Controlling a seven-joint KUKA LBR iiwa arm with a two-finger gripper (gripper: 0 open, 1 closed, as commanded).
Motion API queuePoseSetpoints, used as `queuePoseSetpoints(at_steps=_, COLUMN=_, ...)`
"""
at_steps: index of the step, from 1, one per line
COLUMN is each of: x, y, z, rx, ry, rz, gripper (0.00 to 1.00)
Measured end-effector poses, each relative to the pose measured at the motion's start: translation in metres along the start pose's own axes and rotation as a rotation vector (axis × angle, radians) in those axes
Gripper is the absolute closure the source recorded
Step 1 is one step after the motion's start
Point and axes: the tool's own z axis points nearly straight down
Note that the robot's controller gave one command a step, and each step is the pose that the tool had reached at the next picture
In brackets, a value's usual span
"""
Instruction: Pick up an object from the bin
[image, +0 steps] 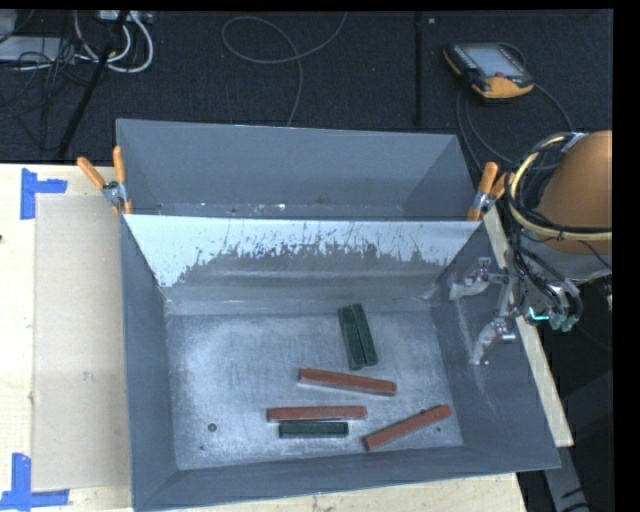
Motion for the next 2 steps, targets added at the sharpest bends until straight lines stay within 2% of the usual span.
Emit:
queuePoseSetpoints(at_steps=1, x=-0.002, y=0.0, z=-0.004, rx=0.001, ry=-0.007, rz=-0.003, gripper=0.0)
queuePoseSetpoints(at_steps=2, x=0.007, y=0.01, z=0.04, rx=0.003, ry=-0.011, rz=-0.069, gripper=0.0)
